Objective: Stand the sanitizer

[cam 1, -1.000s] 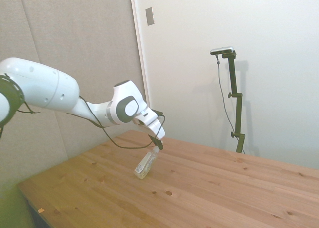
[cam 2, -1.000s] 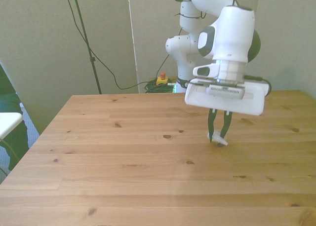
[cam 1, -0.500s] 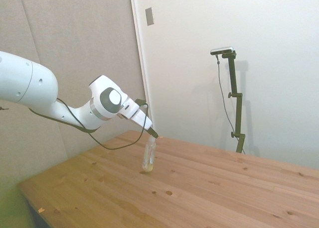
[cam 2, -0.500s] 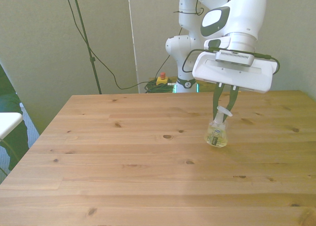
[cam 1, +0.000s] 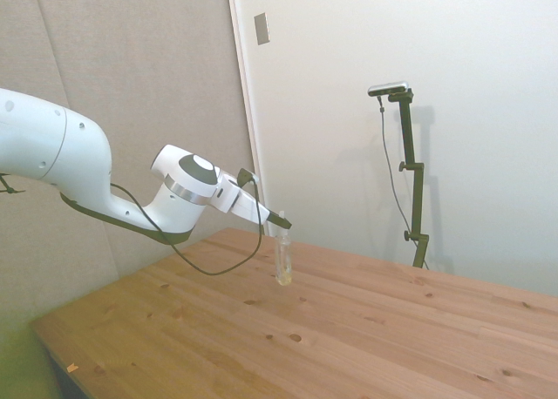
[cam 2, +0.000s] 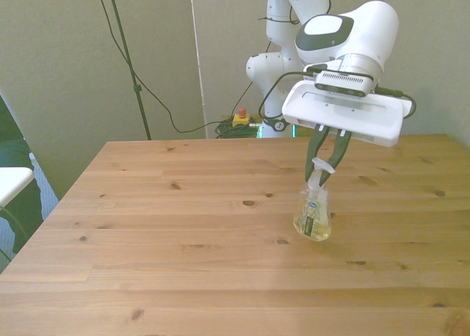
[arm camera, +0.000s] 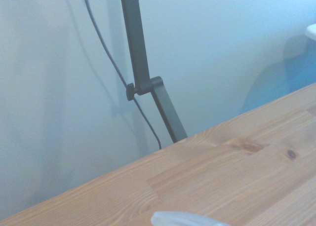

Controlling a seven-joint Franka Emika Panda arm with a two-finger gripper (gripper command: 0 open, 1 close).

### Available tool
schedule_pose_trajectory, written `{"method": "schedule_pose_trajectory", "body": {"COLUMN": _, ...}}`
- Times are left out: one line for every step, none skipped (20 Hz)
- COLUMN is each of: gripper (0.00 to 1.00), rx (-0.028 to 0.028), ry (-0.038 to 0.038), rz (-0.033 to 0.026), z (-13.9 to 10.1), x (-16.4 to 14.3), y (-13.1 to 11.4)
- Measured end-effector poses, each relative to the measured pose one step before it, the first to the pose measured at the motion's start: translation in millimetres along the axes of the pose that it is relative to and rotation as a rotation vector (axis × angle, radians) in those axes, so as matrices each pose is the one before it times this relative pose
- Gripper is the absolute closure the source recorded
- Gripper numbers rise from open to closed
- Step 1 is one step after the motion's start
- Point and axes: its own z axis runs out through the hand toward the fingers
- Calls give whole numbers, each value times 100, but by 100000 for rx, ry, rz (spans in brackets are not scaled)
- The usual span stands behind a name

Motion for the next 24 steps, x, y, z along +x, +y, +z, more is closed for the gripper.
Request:
{"method": "schedule_pose_trajectory", "body": {"gripper": 100, "rx": 490, "ry": 1069, "rz": 859, "z": 474, "x": -245, "y": 124}}
{"method": "schedule_pose_trajectory", "body": {"gripper": 100, "rx": 251, "ry": 816, "rz": 853, "z": 430, "x": -213, "y": 166}}
{"method": "schedule_pose_trajectory", "body": {"gripper": 100, "rx": -14, "ry": 459, "rz": 748, "z": 421, "x": -203, "y": 168}}
{"method": "schedule_pose_trajectory", "body": {"gripper": 100, "rx": -59, "ry": 161, "rz": 561, "z": 365, "x": -177, "y": 164}}
{"method": "schedule_pose_trajectory", "body": {"gripper": 100, "rx": 47, "ry": 438, "rz": 7, "z": 326, "x": -156, "y": 197}}
{"method": "schedule_pose_trajectory", "body": {"gripper": 100, "rx": -267, "ry": 175, "rz": 91, "z": 307, "x": -183, "y": 221}}
{"method": "schedule_pose_trajectory", "body": {"gripper": 0, "rx": -326, "ry": 42, "rz": -65, "z": 295, "x": -197, "y": 217}}
{"method": "schedule_pose_trajectory", "body": {"gripper": 0, "rx": -287, "ry": -225, "rz": -197, "z": 224, "x": -204, "y": 166}}
{"method": "schedule_pose_trajectory", "body": {"gripper": 0, "rx": 286, "ry": -232, "rz": -188, "z": 18, "x": -80, "y": -37}}
{"method": "schedule_pose_trajectory", "body": {"gripper": 0, "rx": 92, "ry": -185, "rz": -62, "z": -11, "x": -55, "y": 5}}
{"method": "schedule_pose_trajectory", "body": {"gripper": 0, "rx": 100, "ry": -164, "rz": -48, "z": -24, "x": -45, "y": -2}}
{"method": "schedule_pose_trajectory", "body": {"gripper": 0, "rx": 58, "ry": -69, "rz": 2, "z": -9, "x": -7, "y": -7}}
{"method": "schedule_pose_trajectory", "body": {"gripper": 0, "rx": 20, "ry": -38, "rz": -5, "z": -2, "x": -5, "y": 1}}
{"method": "schedule_pose_trajectory", "body": {"gripper": 0, "rx": 12, "ry": -61, "rz": -16, "z": 0, "x": -14, "y": 10}}
{"method": "schedule_pose_trajectory", "body": {"gripper": 0, "rx": 47, "ry": -69, "rz": -4, "z": -6, "x": -10, "y": -2}}
{"method": "schedule_pose_trajectory", "body": {"gripper": 0, "rx": 30, "ry": -193, "rz": -55, "z": -2, "x": -46, "y": 34}}
{"method": "schedule_pose_trajectory", "body": {"gripper": 0, "rx": -110, "ry": -341, "rz": -169, "z": 30, "x": -113, "y": 135}}
{"method": "schedule_pose_trajectory", "body": {"gripper": 0, "rx": -161, "ry": -242, "rz": -144, "z": 38, "x": -92, "y": 137}}
{"method": "schedule_pose_trajectory", "body": {"gripper": 0, "rx": -97, "ry": -157, "rz": -54, "z": 24, "x": -44, "y": 79}}
{"method": "schedule_pose_trajectory", "body": {"gripper": 0, "rx": -35, "ry": -115, "rz": 67, "z": 8, "x": -10, "y": 25}}
{"method": "schedule_pose_trajectory", "body": {"gripper": 0, "rx": -34, "ry": -99, "rz": 159, "z": -1, "x": 4, "y": -5}}
{"method": "schedule_pose_trajectory", "body": {"gripper": 0, "rx": -54, "ry": -205, "rz": 206, "z": -9, "x": -3, "y": -12}}
{"method": "schedule_pose_trajectory", "body": {"gripper": 0, "rx": -34, "ry": -396, "rz": 284, "z": -25, "x": -19, "y": -19}}
{"method": "schedule_pose_trajectory", "body": {"gripper": 0, "rx": -148, "ry": -667, "rz": 261, "z": -26, "x": -50, "y": 5}}
